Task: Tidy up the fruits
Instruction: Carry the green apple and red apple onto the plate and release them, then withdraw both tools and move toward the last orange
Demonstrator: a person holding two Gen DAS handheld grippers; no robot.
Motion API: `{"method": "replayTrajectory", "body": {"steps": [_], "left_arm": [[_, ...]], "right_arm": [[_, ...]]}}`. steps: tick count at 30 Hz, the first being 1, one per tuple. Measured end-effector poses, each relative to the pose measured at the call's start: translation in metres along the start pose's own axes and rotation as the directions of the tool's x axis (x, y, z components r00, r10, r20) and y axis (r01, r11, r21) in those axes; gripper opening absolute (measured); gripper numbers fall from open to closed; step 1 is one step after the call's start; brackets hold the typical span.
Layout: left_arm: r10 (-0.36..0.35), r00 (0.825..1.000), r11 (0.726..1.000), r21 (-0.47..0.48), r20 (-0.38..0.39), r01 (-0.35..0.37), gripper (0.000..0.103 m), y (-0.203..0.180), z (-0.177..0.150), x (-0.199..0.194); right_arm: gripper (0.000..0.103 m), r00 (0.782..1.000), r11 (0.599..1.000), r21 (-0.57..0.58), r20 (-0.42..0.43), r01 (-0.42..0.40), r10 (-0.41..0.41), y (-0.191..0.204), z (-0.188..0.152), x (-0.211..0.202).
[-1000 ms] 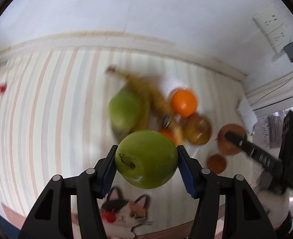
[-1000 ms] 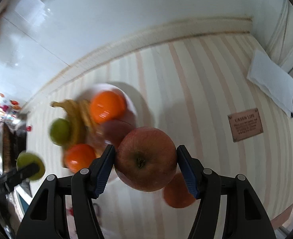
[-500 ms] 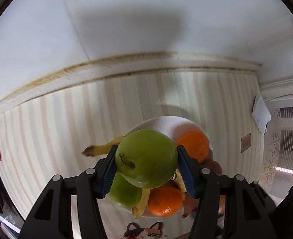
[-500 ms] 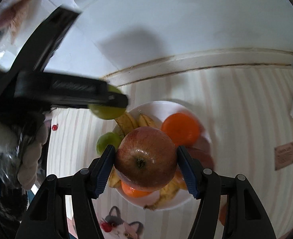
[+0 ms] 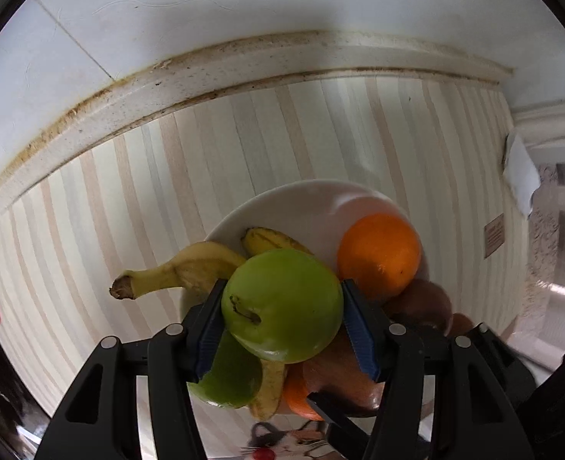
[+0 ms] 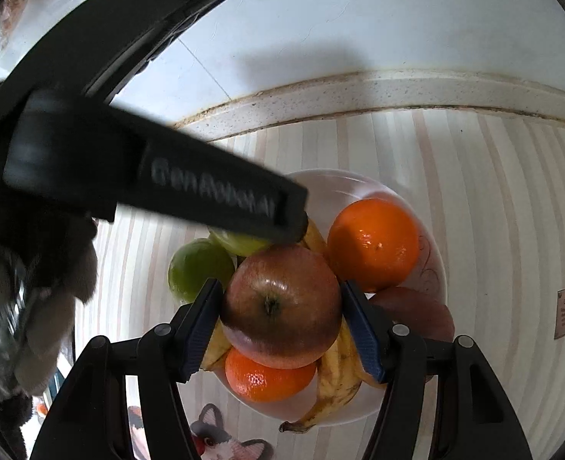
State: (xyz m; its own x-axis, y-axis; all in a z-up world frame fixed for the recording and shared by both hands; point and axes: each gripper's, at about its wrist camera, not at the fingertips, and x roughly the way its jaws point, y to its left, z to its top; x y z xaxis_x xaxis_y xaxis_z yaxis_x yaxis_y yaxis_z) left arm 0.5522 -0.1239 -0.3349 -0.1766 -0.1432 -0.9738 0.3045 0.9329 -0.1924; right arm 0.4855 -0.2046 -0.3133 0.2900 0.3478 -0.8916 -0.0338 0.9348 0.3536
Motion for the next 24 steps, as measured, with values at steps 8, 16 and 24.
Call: {"method": "replayTrajectory", "body": {"steps": [8, 16, 24], "left_arm": [[0.044, 0.999, 0.999, 0.017, -0.017, -0.044, 0.056, -0.008, 0.002, 0.005], [0.006, 1.0, 0.999, -0.033, 0.012, -0.006, 0.06, -0.001, -0.003, 0.0], [-0.013, 0.988, 0.994, -0.101, 0.156, 0.029, 0.082, 0.013, -0.028, -0.041]], "right_arm": [[0.068, 1.0, 1.0, 0.015, -0.025, -0.013, 0.014, -0.004, 0.004, 0.003], [0.08, 1.0, 1.0, 0.013, -0.017, -0.019, 0.019, 0.0, 0.009, -0.011], [0.092, 1.0, 0.999, 0.045, 0.01, 0.023, -0.023, -0.017, 0.003, -0.046]]}}
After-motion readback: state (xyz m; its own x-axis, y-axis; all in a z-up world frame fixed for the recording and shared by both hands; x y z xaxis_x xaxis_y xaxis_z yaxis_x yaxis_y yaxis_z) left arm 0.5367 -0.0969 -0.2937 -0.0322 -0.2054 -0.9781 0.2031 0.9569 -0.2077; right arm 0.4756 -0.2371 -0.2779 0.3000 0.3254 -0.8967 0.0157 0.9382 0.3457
